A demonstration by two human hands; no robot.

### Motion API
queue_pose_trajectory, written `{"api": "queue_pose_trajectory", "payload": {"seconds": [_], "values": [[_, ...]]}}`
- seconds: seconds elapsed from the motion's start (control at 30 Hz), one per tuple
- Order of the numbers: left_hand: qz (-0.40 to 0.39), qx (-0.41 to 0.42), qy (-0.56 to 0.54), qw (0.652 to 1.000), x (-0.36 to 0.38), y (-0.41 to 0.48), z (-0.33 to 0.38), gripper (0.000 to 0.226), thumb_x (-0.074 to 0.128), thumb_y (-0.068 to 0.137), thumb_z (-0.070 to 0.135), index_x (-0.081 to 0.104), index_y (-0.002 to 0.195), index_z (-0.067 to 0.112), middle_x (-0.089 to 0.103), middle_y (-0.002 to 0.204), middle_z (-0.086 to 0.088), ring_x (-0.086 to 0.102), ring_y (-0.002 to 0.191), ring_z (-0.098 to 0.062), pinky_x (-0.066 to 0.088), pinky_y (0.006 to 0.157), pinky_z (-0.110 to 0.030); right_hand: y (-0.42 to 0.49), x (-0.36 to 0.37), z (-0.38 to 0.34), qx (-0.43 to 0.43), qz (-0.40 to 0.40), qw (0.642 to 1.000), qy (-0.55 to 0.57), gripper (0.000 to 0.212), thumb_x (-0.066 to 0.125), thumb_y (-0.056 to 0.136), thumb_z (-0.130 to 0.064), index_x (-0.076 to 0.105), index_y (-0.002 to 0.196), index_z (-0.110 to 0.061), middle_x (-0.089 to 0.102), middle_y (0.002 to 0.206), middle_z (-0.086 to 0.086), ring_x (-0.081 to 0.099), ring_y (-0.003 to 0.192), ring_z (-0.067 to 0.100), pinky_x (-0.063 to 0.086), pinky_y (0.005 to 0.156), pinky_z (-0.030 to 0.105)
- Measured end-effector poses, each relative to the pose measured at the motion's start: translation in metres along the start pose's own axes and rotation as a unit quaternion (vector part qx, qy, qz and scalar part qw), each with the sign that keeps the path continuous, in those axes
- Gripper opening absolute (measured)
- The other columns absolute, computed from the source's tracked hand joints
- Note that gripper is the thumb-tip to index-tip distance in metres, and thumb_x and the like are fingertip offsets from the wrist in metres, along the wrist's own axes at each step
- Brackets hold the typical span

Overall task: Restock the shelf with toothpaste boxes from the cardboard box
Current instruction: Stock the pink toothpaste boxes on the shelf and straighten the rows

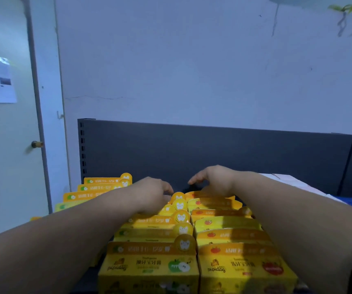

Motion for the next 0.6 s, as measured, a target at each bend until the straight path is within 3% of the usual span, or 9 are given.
{"api": "queue_pose_trajectory", "payload": {"seconds": [0.17,0.37,0.6], "values": [[0.076,-0.032,-0.027,0.996,-0.009,-0.024,-0.003,0.047,0.050,0.095,0.045,0.043,0.140,0.034,0.047,0.144,0.005,0.043,0.132,-0.018,0.039,0.102,-0.031,-0.014,-0.009,-0.018,-0.049,0.036,0.998,-0.007,0.054,0.062,0.093,-0.032,0.042,0.143,-0.038,0.046,0.147,-0.007,0.043,0.134,0.016,0.038,0.108,0.031],[0.168,-0.060,-0.057,0.982,-0.015,-0.069,-0.012,0.050,0.054,0.092,0.049,0.044,0.139,0.037,0.047,0.143,0.009,0.043,0.130,-0.013,0.038,0.102,-0.029,-0.031,-0.011,-0.051,-0.119,0.065,0.990,0.044,0.060,0.065,0.087,-0.050,0.041,0.142,-0.044,0.050,0.142,-0.009,0.048,0.128,0.012,0.041,0.103,0.029],[0.226,-0.149,-0.107,0.957,-0.029,-0.133,-0.080,0.038,0.060,0.090,0.043,0.055,0.127,0.039,0.056,0.133,0.010,0.051,0.120,-0.011,0.039,0.095,-0.026,-0.038,0.002,-0.093,-0.185,0.047,0.981,0.045,0.054,0.060,0.089,-0.052,0.045,0.139,-0.043,0.049,0.140,-0.014,0.048,0.123,0.008,0.043,0.099,0.028]]}}
Point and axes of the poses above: each hand's wrist, its own y-axis towards the middle knuckle, its own x-axis out of the palm, z = x × y, the point moved 4 cm from there along y, towards the middle knuckle
